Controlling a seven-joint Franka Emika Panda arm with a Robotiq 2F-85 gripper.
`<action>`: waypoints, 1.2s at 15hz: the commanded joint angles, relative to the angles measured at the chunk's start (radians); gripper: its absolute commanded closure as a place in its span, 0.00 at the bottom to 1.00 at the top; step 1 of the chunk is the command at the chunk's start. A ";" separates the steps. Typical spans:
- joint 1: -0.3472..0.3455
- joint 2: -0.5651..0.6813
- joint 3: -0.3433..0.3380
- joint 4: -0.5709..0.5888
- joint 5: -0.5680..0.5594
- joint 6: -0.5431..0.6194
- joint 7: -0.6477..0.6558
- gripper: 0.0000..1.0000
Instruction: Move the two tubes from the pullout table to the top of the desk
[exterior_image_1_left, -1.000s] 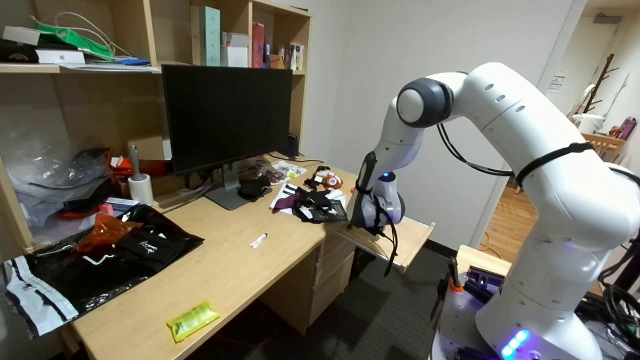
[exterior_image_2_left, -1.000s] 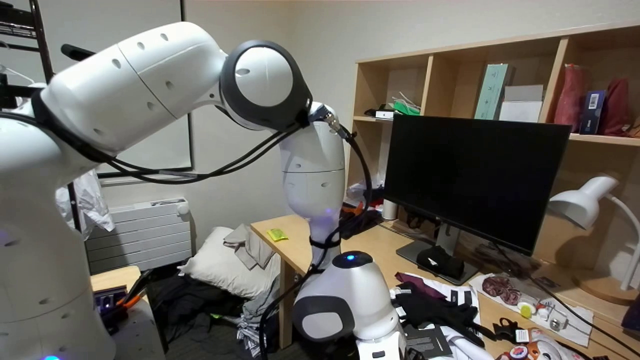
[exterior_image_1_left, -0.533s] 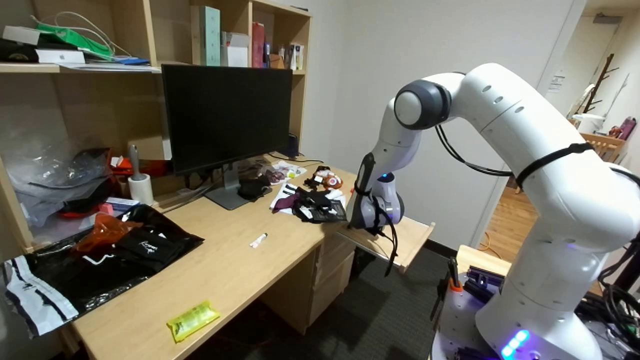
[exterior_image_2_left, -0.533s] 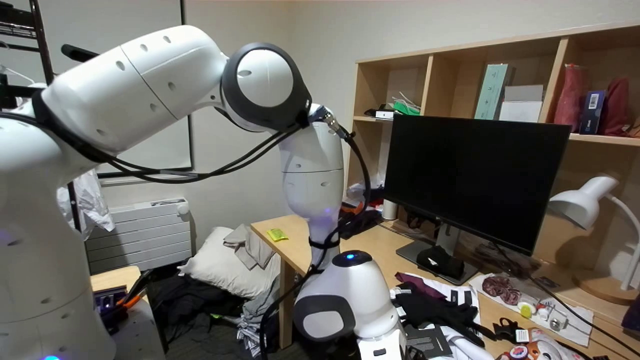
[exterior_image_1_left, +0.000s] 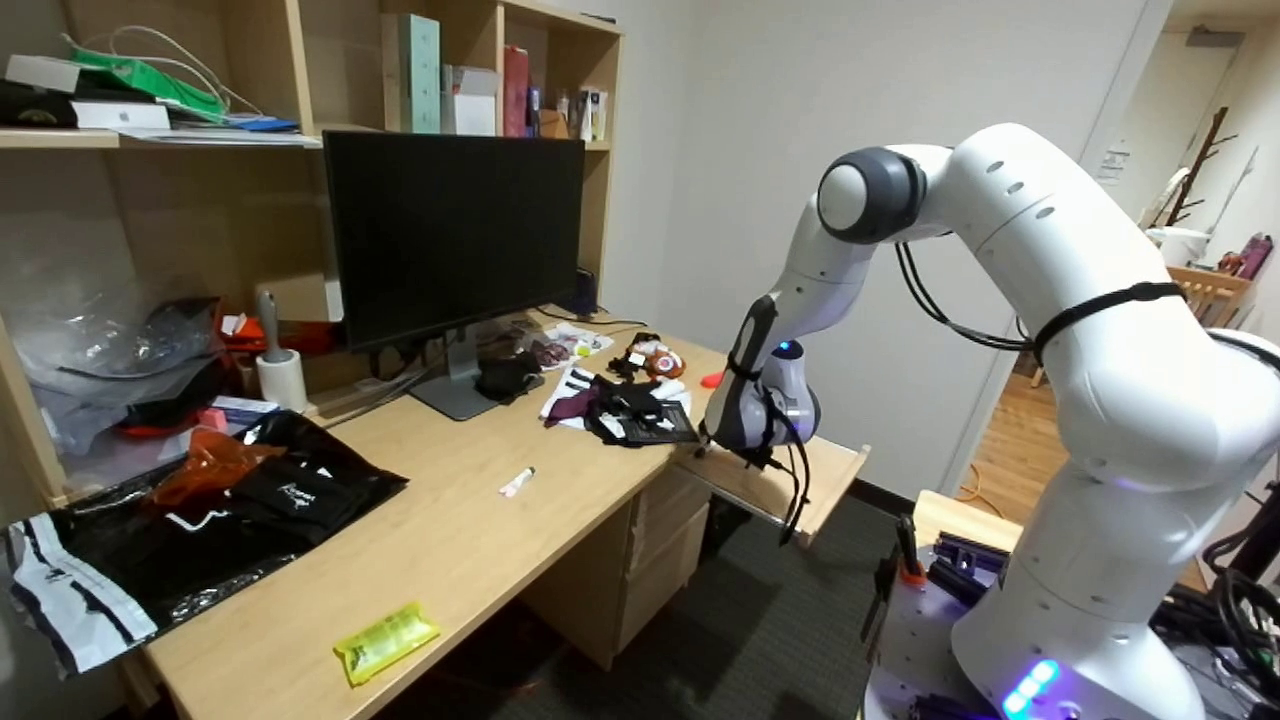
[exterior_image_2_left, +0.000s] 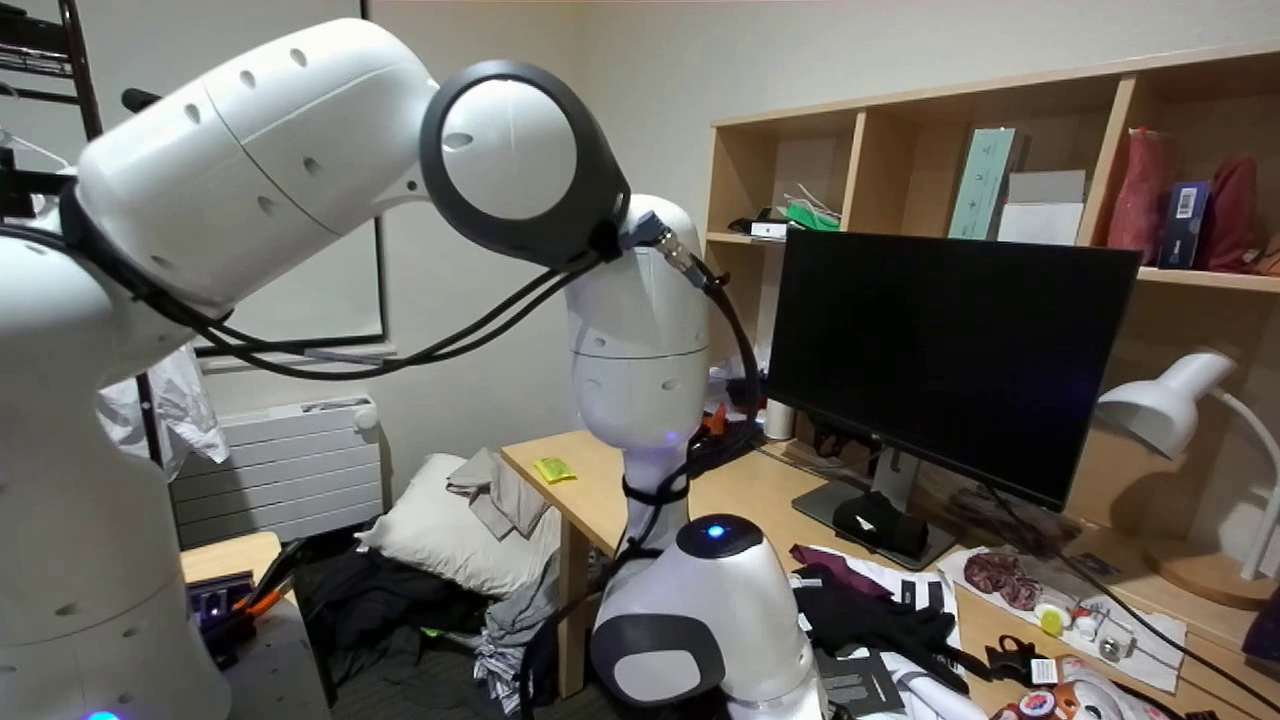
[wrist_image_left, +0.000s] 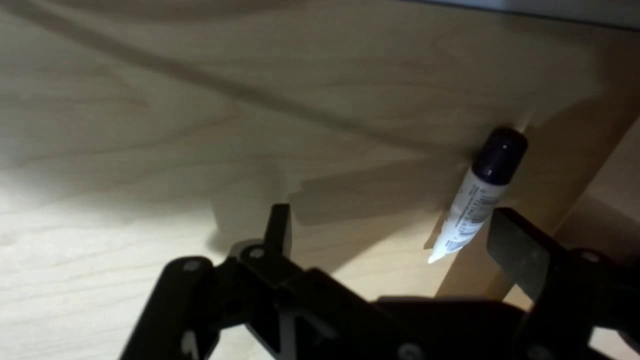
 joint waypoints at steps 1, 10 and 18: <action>-0.095 0.072 0.094 0.028 -0.087 -0.016 -0.106 0.00; -0.338 0.072 0.210 -0.016 -0.292 -0.066 -0.393 0.00; -0.422 0.021 0.239 -0.012 -0.351 -0.163 -0.565 0.00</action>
